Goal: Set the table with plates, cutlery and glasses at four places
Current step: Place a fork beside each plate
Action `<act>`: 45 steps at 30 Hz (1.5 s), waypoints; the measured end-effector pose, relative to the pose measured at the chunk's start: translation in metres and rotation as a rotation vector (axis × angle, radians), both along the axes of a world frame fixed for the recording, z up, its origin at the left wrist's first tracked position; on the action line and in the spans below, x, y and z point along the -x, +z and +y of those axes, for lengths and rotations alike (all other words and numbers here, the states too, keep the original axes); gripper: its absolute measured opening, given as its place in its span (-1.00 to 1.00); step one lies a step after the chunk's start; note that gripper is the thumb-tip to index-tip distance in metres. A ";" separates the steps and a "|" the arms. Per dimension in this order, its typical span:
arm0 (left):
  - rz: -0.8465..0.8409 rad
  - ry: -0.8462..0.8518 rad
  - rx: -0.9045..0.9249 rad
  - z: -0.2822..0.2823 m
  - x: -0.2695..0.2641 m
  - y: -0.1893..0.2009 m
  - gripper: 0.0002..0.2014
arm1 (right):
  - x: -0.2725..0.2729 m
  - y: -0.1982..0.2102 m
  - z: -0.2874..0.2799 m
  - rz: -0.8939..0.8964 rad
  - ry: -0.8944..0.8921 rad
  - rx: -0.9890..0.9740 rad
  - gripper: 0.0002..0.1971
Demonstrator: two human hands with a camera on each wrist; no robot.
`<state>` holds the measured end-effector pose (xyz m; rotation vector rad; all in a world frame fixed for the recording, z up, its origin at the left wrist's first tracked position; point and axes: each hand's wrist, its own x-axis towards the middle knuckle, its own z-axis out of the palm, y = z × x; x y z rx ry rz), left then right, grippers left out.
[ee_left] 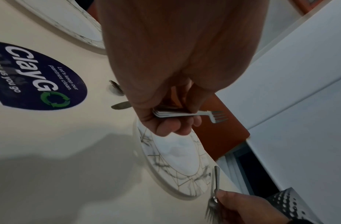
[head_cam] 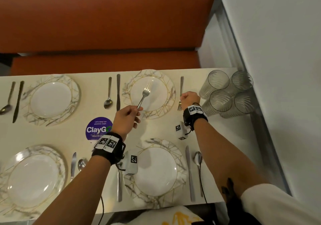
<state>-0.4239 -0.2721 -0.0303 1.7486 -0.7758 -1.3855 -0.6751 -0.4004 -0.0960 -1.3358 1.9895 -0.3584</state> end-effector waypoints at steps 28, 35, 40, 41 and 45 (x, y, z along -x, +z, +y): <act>0.046 0.075 -0.057 -0.002 0.000 -0.001 -0.79 | 0.001 -0.010 -0.024 0.011 -0.069 -0.125 -0.76; 0.029 0.082 -0.069 0.001 -0.004 -0.002 -0.79 | -0.011 0.005 0.002 -0.033 -0.084 0.172 -0.88; 0.017 0.080 -0.062 0.006 -0.007 0.002 -0.78 | -0.054 0.039 0.025 -0.177 0.072 0.458 -0.77; 0.005 0.078 -0.060 0.009 -0.008 0.003 -0.78 | -0.064 0.049 0.030 -0.190 0.123 0.513 -0.75; -0.060 0.049 -0.051 0.016 -0.018 0.000 -0.76 | -0.101 0.076 0.044 -0.026 0.411 0.561 -0.68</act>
